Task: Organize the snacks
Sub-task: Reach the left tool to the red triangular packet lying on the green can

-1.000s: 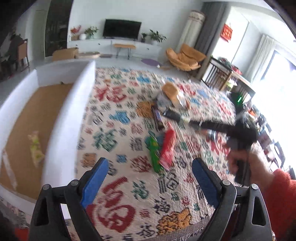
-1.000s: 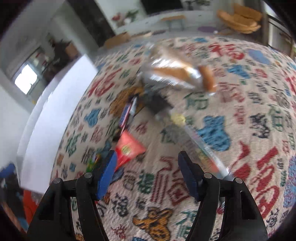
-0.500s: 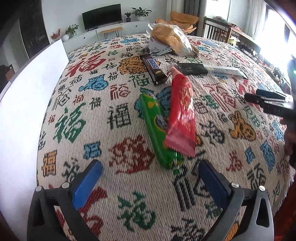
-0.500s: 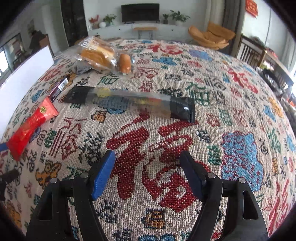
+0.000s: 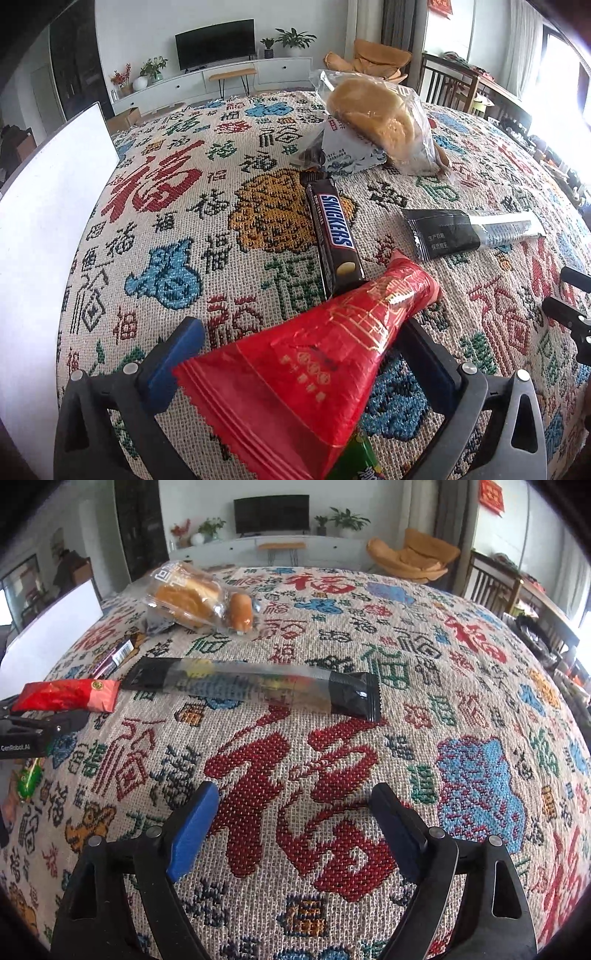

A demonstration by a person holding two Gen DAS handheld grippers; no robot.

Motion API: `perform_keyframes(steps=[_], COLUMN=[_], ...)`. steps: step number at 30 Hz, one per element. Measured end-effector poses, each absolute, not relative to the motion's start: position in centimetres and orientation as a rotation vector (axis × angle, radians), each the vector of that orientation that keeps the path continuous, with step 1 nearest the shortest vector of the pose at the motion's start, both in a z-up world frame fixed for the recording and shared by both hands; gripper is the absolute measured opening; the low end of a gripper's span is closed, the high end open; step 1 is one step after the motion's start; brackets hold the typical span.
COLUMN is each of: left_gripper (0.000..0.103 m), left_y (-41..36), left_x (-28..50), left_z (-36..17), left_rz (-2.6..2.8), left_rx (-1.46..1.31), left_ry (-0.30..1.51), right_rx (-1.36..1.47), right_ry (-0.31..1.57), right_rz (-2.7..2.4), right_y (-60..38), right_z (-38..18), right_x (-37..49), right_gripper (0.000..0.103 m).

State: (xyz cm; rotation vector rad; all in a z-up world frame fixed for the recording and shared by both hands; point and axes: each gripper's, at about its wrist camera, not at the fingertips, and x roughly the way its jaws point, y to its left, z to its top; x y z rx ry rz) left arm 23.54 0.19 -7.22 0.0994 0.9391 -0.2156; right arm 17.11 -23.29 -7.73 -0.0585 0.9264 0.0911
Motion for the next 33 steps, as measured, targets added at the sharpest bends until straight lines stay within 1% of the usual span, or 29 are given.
perform_keyframes(steps=[28,33], left_gripper=[0.103,0.103], left_y=[0.16,0.17], left_x=[23.52,23.51], left_z=[-7.22,-7.22], left_rz=[-0.213,-0.213], left_rx=[0.098,0.098], left_ry=[0.94,0.941], right_rx=[-0.061,-0.062], right_ry=[0.926,0.927], right_rz=[0.089,0.074], right_y=[-23.23,-23.32], right_z=[-7.71,-7.77], right_x=[17.13,17.04], right_gripper=[0.087,0.089])
